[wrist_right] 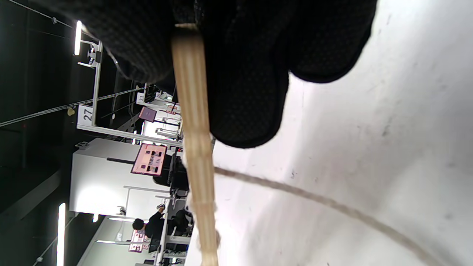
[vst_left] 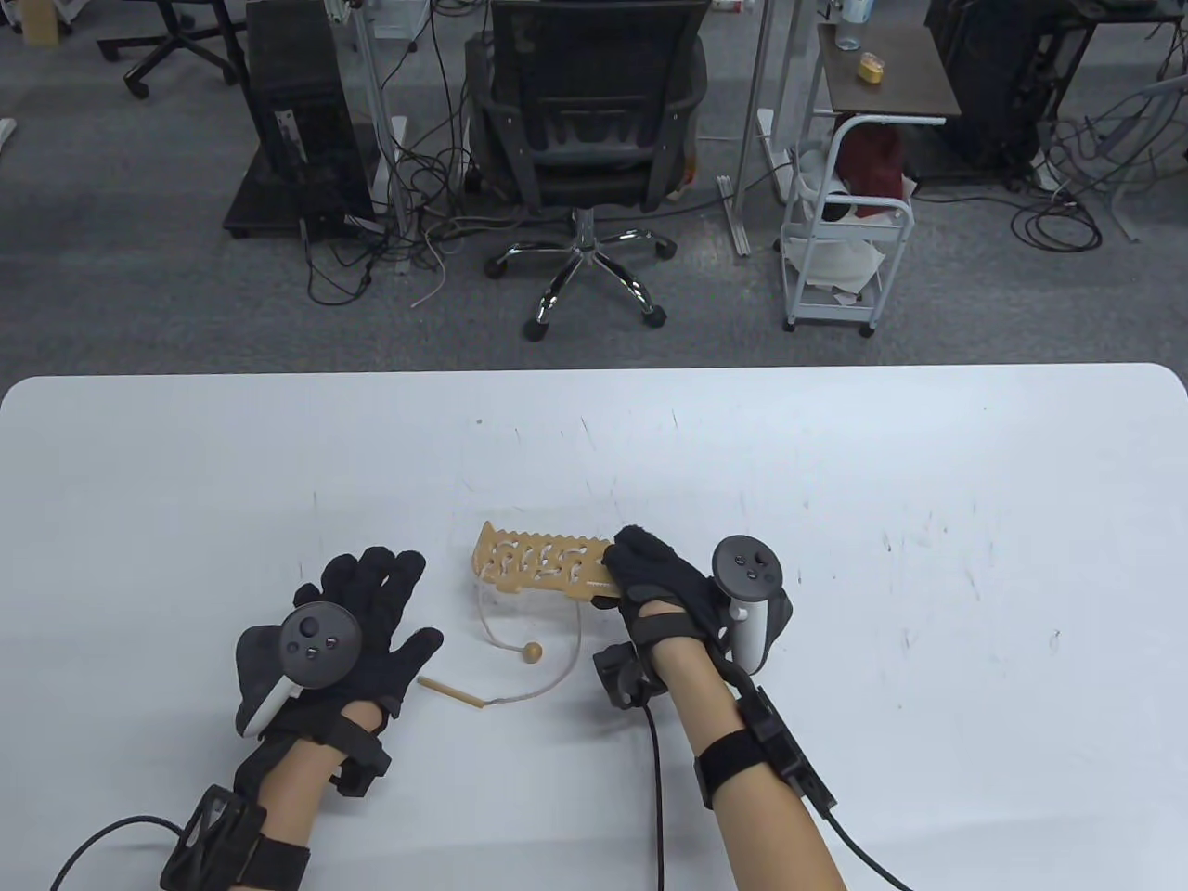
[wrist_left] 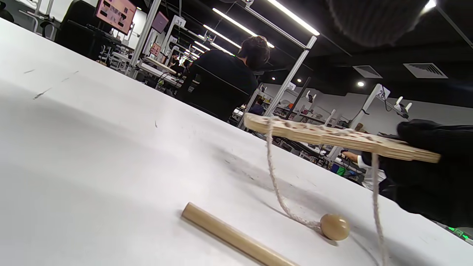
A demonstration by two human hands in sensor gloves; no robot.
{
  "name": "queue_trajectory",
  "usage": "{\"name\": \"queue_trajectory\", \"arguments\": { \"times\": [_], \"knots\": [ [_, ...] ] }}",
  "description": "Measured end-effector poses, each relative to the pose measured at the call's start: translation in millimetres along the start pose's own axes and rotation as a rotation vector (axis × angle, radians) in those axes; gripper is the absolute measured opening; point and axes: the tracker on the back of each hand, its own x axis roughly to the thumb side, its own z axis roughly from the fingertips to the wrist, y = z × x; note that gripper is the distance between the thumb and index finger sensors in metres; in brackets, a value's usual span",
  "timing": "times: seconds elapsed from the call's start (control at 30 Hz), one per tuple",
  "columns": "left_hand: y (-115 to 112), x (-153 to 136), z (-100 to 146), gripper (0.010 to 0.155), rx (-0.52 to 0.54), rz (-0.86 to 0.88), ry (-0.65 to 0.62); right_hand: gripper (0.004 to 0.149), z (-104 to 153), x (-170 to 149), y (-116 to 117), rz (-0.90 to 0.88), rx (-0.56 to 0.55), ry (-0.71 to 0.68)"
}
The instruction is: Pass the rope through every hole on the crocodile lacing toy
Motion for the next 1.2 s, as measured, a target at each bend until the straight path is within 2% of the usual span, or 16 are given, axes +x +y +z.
{"name": "queue_trajectory", "arguments": {
  "times": [0.3,0.43,0.53,0.77,0.9,1.1,1.2],
  "knots": [
    [0.1,-0.3,-0.3,0.079,0.001,0.025,-0.003,0.056,-19.5,9.1,14.1,0.190,-0.074,-0.019],
    [0.4,-0.5,-0.5,0.078,0.004,0.025,-0.005,0.055,-24.8,8.6,15.4,0.267,-0.147,-0.028],
    [0.1,-0.3,-0.5,0.078,0.003,0.027,-0.006,0.054,-28.5,10.4,16.4,0.455,-0.204,-0.037],
    [0.2,0.6,-0.3,0.078,0.008,0.010,-0.011,0.056,-32.6,15.0,16.8,0.697,-0.305,-0.096],
    [-0.3,1.1,-0.5,0.078,0.008,0.001,-0.013,0.061,-32.5,12.6,14.1,0.673,-0.304,-0.105],
    [-0.3,1.4,-0.3,0.077,0.009,-0.010,-0.007,0.067,-28.6,14.5,10.3,0.640,-0.246,-0.152],
    [-0.8,1.7,-0.6,0.077,0.013,-0.032,0.002,0.067,-22.7,19.1,10.3,0.710,-0.181,-0.210]
  ]
}}
